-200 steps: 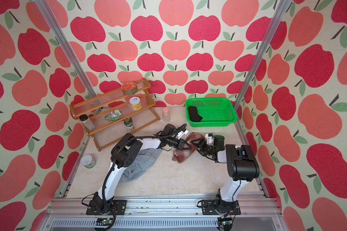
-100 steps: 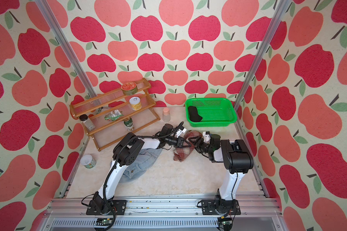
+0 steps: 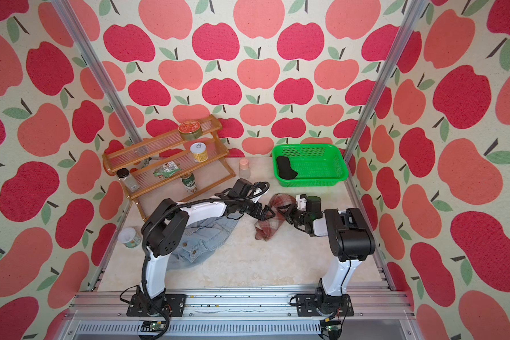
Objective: Roll up the skirts
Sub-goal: Roll the skirt at the center of the board, then pick up the skirt from the center of the board.
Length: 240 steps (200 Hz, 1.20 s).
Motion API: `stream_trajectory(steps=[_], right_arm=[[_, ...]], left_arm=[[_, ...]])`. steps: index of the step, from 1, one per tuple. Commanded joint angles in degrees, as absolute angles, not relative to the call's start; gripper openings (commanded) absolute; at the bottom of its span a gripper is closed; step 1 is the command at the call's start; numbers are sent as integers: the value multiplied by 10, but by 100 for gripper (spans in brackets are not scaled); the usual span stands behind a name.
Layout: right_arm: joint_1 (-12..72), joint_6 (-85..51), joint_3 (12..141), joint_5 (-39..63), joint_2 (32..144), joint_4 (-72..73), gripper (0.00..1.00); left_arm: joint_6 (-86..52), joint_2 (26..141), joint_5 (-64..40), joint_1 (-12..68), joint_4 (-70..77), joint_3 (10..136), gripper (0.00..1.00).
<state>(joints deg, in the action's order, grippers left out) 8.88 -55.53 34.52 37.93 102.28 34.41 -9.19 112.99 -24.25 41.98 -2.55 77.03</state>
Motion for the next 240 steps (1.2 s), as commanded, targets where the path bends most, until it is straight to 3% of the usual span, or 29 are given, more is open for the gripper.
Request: stream_trajectory(steps=[1,30,48,89,162,172,185,192,211,240], right_arm=[[92,-521,354,343,1002,219,11],[90,-503,369,322,979,166,11],[85,-496,377,315,969,142,11],[60,-485,382,317,959,124,11],[19,-457,370,330,927,90,11],[18,-455,370,333,925,88,11],[18,-453,370,336,923,87,12],[16,-453,370,338,923,87,13],[14,-447,370,339,920,80,23],[7,-446,364,349,917,83,55]], left_arm=[[56,1058,-17,462,-16,732,100],[222,1066,159,581,45,714,100],[258,1102,226,626,31,744,99],[195,1172,261,661,-10,795,99],[120,1310,295,648,-201,926,99],[115,1320,293,646,-211,933,91],[108,1327,291,643,-212,936,48],[104,1330,283,640,-214,938,37],[78,1328,242,628,-217,939,23],[39,1309,182,604,-192,917,19]])
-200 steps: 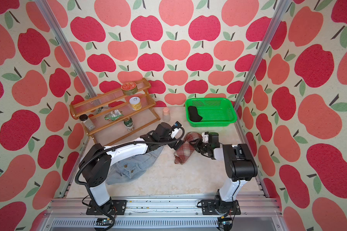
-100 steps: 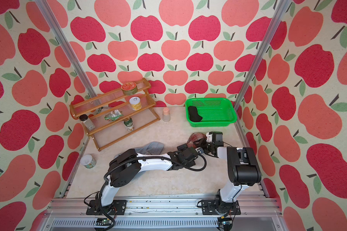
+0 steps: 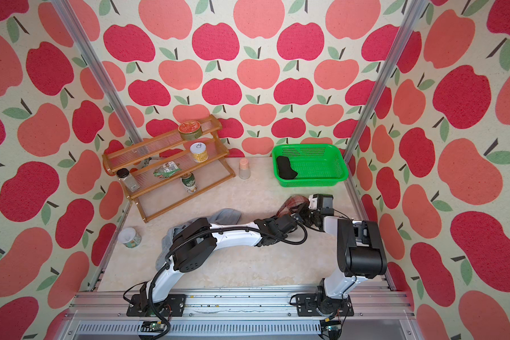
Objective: Roll up the skirts
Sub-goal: Pick up the skirt from the center of the board.
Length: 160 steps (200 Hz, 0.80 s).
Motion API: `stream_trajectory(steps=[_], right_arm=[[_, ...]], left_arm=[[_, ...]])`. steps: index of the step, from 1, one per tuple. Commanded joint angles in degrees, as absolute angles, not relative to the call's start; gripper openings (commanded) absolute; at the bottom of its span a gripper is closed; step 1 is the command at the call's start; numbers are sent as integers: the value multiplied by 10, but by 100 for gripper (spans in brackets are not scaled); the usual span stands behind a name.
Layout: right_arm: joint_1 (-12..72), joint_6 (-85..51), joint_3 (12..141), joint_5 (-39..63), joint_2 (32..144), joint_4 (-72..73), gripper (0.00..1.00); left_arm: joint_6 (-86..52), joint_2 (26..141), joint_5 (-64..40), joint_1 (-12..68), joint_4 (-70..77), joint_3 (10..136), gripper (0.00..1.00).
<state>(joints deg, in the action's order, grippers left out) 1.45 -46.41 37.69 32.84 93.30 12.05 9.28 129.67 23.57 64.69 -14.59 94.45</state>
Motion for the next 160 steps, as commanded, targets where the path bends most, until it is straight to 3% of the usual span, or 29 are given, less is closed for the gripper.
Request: stream_trajectory(steps=[1,16,40,83,160], right_arm=[[7,-446,363,350,916,83,56],[5,-447,357,357,911,87,73],[5,-454,344,362,904,93,86],[6,-486,323,385,932,149,88],[47,-532,333,375,987,214,89]], left_arm=[[37,1309,181,603,-192,916,19],[20,1300,144,591,-178,906,20],[0,1284,94,576,-144,884,20],[-1,1275,44,579,-111,890,22],[23,1295,53,613,-107,924,24]])
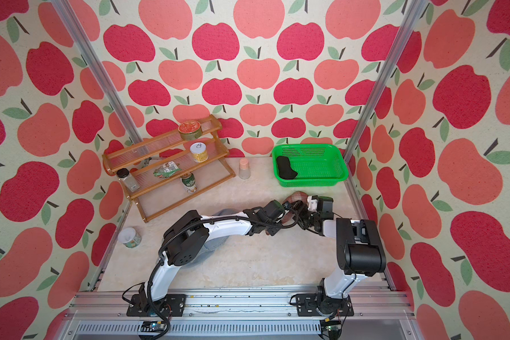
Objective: Roll up the skirts
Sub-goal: Pick up the skirt from the center of the board.
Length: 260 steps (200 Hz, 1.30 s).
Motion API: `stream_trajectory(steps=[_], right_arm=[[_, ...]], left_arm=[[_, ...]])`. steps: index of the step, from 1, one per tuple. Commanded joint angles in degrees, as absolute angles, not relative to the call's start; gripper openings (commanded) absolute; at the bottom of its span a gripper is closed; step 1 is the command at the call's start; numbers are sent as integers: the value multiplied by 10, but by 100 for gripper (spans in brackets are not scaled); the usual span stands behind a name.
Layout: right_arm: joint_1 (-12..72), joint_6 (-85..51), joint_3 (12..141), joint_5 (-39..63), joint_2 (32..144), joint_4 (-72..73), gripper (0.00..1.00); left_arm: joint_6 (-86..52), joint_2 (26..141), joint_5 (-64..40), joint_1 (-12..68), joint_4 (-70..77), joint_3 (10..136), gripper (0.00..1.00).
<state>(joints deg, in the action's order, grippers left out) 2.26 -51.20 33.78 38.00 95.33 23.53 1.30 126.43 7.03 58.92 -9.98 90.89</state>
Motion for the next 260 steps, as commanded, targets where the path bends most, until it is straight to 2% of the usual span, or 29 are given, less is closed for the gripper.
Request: stream_trajectory(steps=[1,23,49,97,123,138,145,152,163,176,222,243,260], right_arm=[[48,-533,333,375,988,215,89],[58,-544,335,364,1006,229,89],[63,-573,335,373,1034,273,80],[91,-597,348,370,1051,303,83],[94,-597,352,365,1054,301,80],[95,-597,354,364,1059,301,68],[95,-597,354,364,1060,301,56],[94,-596,356,362,1061,299,40],[93,-589,361,359,1056,284,17],[89,-574,371,358,1040,256,9],[62,-440,485,383,943,25,6],[75,-341,594,429,930,-126,7],[100,-249,693,400,936,-271,7]], left_arm=[[23,1295,52,614,-107,925,24],[10,1289,35,617,-90,919,24],[-9,1272,7,613,-67,909,24],[-2,1258,-8,613,-53,914,25],[-2,1248,-8,613,-32,902,25],[-4,1243,-11,611,-26,899,25],[-5,1240,-13,610,-24,897,25],[-6,1239,-14,610,-23,897,27],[-9,1235,-11,609,-25,895,34],[-14,1226,-5,605,-25,886,43],[-74,1103,-1,544,-10,780,86],[-70,1025,38,525,-13,725,89],[-72,968,59,509,-20,678,90]])
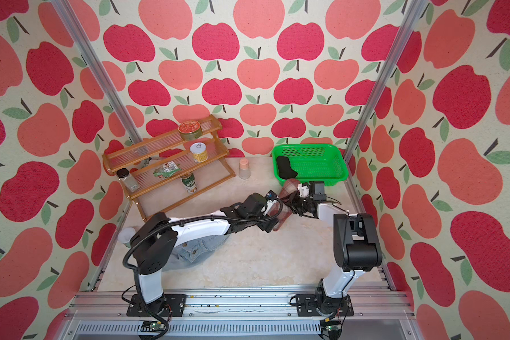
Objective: Roll up the skirts
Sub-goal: Pick up the skirt from the center of the board, then place the skirt in the basket.
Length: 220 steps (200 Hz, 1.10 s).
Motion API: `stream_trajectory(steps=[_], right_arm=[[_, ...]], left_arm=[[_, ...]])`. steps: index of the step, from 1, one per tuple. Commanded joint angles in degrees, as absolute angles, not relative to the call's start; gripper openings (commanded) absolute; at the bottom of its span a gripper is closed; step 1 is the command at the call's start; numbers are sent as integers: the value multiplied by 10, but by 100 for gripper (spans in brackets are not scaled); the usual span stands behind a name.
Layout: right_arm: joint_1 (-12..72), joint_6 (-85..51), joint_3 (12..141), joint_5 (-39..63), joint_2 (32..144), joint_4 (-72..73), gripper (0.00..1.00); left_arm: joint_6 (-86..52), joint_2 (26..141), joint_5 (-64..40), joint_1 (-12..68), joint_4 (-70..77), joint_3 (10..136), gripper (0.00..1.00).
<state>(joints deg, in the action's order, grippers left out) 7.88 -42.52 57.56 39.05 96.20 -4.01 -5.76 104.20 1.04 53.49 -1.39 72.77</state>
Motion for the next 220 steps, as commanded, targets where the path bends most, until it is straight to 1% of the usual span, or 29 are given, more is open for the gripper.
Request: stream_trajectory(steps=[1,27,55,71,104,131,150,165,189,220], right_arm=[[101,-244,699,399,937,-278,7],[106,-178,850,366,974,-398,7],[106,-98,1071,253,1061,-528,8],[107,-60,1161,201,1113,-545,7],[85,-29,1234,173,1192,-455,6],[41,-41,1353,189,1281,-431,6],[27,-29,1398,195,1324,-402,6],[22,-17,1407,194,1350,-375,6],[16,-28,1400,224,1390,-333,6],[21,-12,1405,231,1429,-343,6]], left_arm=[[-72,965,60,507,-21,676,90],[-90,893,69,483,-27,616,89],[-102,838,80,471,-24,566,89],[-117,818,77,470,-20,541,89],[-136,786,81,479,-29,498,89],[-141,779,92,478,-61,488,90],[-145,792,98,478,-88,494,90],[-148,805,95,478,-97,493,90],[-156,828,88,477,-104,494,90],[-159,854,83,477,-116,501,90]])
